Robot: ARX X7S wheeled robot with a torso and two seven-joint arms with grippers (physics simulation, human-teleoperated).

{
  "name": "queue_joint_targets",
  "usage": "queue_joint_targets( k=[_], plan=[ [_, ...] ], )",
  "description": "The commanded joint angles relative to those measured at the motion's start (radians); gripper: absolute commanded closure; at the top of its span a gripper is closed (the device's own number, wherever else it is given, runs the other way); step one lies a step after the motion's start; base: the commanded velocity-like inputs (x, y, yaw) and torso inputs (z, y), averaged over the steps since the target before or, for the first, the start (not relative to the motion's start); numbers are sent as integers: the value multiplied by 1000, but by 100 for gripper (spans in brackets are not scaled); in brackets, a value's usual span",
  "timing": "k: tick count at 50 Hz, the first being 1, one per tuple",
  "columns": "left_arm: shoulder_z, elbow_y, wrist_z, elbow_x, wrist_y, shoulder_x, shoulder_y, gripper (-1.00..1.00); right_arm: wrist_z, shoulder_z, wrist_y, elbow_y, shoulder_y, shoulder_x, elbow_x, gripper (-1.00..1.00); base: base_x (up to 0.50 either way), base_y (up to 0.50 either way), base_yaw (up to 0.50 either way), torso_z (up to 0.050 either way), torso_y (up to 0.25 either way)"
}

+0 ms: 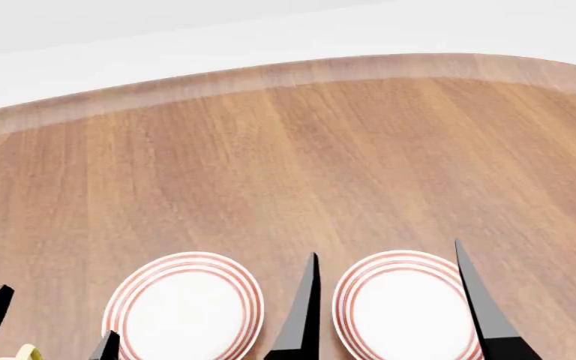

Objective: Put the white mug on the left plate.

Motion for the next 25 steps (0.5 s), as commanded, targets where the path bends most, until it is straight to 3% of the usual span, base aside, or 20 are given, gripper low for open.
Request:
queue_joint_targets(
  k=[1, 14, 20, 23, 25],
  plan=[
    [58, -91, 105, 42, 108, -12, 94, -100, -10, -5, 15, 0, 6, 0, 2, -100, 0, 0, 0, 0, 0],
    [83, -147, 156, 109, 207, -23, 176, -100, -16, -16, 23, 0, 12, 0, -13, -100, 0, 0, 0, 0, 0],
    [104, -101, 152, 122, 181, -47, 201, -100, -13, -12, 21, 0, 11, 0, -9, -100, 0, 0, 0, 0, 0],
    [126, -172, 186, 161, 254, -34, 232, -100, -14, -21, 25, 0, 13, 0, -14, -100, 0, 0, 0, 0, 0],
    [132, -127, 173, 164, 216, -51, 239, -100, -15, -31, 37, 0, 21, 0, -20, -100, 0, 0, 0, 0, 0]
  ],
)
